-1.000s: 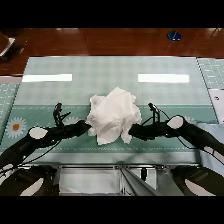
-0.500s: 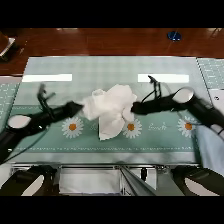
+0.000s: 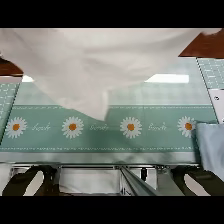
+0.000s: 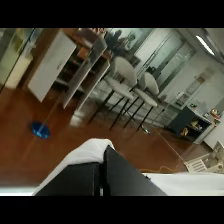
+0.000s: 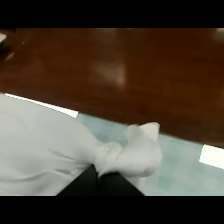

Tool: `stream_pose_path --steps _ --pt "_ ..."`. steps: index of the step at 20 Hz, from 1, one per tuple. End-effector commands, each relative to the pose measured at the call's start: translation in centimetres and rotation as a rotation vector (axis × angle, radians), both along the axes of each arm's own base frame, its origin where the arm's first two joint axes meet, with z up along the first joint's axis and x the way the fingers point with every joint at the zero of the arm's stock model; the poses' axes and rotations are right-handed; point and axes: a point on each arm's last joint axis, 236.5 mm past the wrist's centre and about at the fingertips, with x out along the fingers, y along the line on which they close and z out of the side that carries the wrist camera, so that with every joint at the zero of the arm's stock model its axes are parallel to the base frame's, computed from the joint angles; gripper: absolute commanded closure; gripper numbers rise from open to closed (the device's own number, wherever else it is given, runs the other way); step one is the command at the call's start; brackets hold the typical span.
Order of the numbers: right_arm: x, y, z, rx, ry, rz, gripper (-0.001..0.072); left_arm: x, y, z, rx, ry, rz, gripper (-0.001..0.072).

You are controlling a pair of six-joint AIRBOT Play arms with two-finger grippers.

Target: Fold the shirts.

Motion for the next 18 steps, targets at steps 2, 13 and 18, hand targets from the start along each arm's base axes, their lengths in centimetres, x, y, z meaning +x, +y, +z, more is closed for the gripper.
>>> stream_pose_path --steps 2,13,18 --pt "-9.5 -4.0 7.1 -0.092 -0.218 -0.138 0.0692 -8.2 0.1 9.2 0.211 -0.258 0.117 0.0682" --pt "-16.3 -6.4 2.3 -0.119 -0.055 -0.231 0.0692 -17.8 0.0 4.4 0.530 -0.151 0.308 0.0682" --pt "-9.7 -2.4 -8.9 -0.045 0.235 -0.083 0.0692 -9.2 3.1 -6.8 0.452 0.167 0.240 0.0682"
